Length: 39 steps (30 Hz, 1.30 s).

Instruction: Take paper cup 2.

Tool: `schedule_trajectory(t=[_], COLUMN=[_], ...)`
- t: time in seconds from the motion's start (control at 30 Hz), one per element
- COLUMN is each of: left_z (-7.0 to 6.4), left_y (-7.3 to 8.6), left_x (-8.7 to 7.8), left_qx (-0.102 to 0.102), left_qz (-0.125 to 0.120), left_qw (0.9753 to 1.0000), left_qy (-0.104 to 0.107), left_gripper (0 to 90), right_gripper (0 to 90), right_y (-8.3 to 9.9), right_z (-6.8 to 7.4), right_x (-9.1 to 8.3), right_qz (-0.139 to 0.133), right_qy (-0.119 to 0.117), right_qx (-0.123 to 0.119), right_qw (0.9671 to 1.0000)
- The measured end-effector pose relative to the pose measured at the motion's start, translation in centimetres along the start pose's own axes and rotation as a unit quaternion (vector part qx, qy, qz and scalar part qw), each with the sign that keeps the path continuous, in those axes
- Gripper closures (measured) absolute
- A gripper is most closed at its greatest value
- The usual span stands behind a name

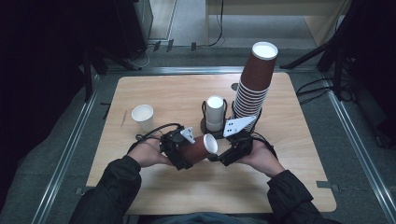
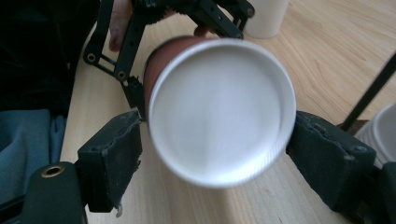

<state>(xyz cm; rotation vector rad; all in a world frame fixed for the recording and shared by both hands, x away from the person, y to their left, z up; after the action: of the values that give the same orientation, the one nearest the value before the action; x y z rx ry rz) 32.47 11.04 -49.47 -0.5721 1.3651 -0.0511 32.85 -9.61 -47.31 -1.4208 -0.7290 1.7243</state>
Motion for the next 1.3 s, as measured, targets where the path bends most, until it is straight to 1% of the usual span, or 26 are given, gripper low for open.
schedule_trajectory(t=[0.07, 0.17, 0.27, 0.37, 0.47, 0.57, 0.6, 0.63, 0.67, 0.73, 0.8, 0.9, 1.0, 1.03, 1.07, 1.1, 1.2, 1.23, 1.3], left_z=[-0.3, -0.7, -0.9, -0.9, -1.0, -1.1, -1.1, -1.0, -1.0, -0.8, -0.5, -0.3, -0.1, 0.0, 0.1, 0.1, 0.4, 0.5, 0.6], left_y=[-0.2, -0.5, -0.5, -0.5, -0.4, -0.2, -0.2, -0.2, -0.2, -0.3, -0.2, 0.0, 0.2, 0.3, 0.4, 0.4, 0.6, 0.6, 0.8], left_x=[0.1, 0.4, 0.6, 0.5, 0.5, 0.3, 0.2, 0.1, -0.1, -0.4, -0.7, -1.0, -1.2, -1.4, -1.5, -1.6, -2.0, -2.2, -2.4], left_qx=[0.010, 0.016, 0.022, 0.025, 0.024, 0.022, 0.016, 0.013, 0.008, 0.004, -0.003, -0.011, -0.017, -0.018, -0.020, -0.028, -0.040, -0.043, -0.045], left_qz=[0.001, 0.005, 0.009, 0.007, 0.002, -0.012, -0.019, -0.027, -0.034, -0.049, -0.059, -0.078, -0.087, -0.088, -0.092, -0.095, -0.110, -0.115, -0.122], left_qw=[0.9999, 0.9997, 0.9996, 0.9995, 0.9993, 0.9993, 0.9992, 0.9991, 0.9990, 0.9986, 0.9982, 0.9969, 0.9960, 0.9959, 0.9955, 0.9950, 0.9930, 0.9924, 0.9914], left_qy=[0.007, 0.015, 0.018, 0.019, 0.027, 0.029, 0.030, 0.030, 0.027, 0.022, 0.011, 0.010, 0.010, 0.012, 0.010, 0.007, 0.009, 0.009, 0.011], left_gripper=[10.5, 10.3, 10.2, 10.2, 9.5, 6.3, 4.6, 0.7, 0.0, 0.0, 0.0, 0.0, 0.0, 0.0, 0.0, 0.0, 0.0, 0.0, 0.0], right_gripper=[18.6, 18.7, 19.4, 23.0, 23.6, 23.5, 23.4, 23.5, 23.4, 23.4, 23.4, 23.4, 23.4, 23.4, 23.4, 23.4, 23.4, 23.4, 23.4], right_y=[-0.1, -0.2, -0.2, -0.1, -0.2, -0.3, -0.4, -0.4, -0.4, -0.4, -0.3, -0.2, -0.1, 0.0, 0.0, 0.0, 0.0, -0.1, 0.0], right_z=[0.2, 0.4, 0.5, 0.5, 0.6, 0.7, 0.8, 0.8, 0.8, 0.7, 0.6, 0.5, 0.4, 0.3, 0.2, 0.2, 0.1, 0.0, 0.0], right_x=[0.2, 0.5, 0.8, 0.9, 0.9, 0.7, 0.6, 0.5, 0.5, 0.3, 0.2, 0.1, -0.2, -0.4, -0.5, -0.7, -1.2, -1.3, -1.6], right_qz=[0.003, 0.009, 0.018, 0.025, 0.026, 0.023, 0.021, 0.019, 0.017, 0.017, 0.015, 0.011, 0.005, 0.002, -0.003, -0.008, -0.023, -0.029, -0.035], right_qy=[-0.006, -0.017, -0.023, -0.030, -0.033, -0.041, -0.042, -0.040, -0.037, -0.035, -0.032, -0.029, -0.019, -0.016, -0.015, -0.013, -0.015, -0.015, -0.014], right_qx=[0.000, -0.003, -0.004, -0.003, -0.006, -0.007, -0.009, -0.011, -0.012, -0.015, -0.014, -0.012, -0.010, -0.009, -0.008, -0.006, -0.001, -0.005, -0.002], right_qw=[1.0000, 0.9998, 0.9996, 0.9992, 0.9991, 0.9989, 0.9989, 0.9990, 0.9991, 0.9991, 0.9993, 0.9995, 0.9997, 0.9998, 0.9999, 0.9999, 0.9996, 0.9995, 0.9993])
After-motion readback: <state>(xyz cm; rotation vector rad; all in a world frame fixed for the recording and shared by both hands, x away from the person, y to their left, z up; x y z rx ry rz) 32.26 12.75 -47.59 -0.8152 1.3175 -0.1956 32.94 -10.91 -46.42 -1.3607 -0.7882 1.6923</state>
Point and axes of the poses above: each handheld gripper's, and its own axes: x roughly forward along the jaws, y roughly out of its underside, z roughly to its left, the point moved 2 cm from there along x, roughly forward along the jaws, and after that the axes turned 10 degrees about -y, right-handed, at the moved point
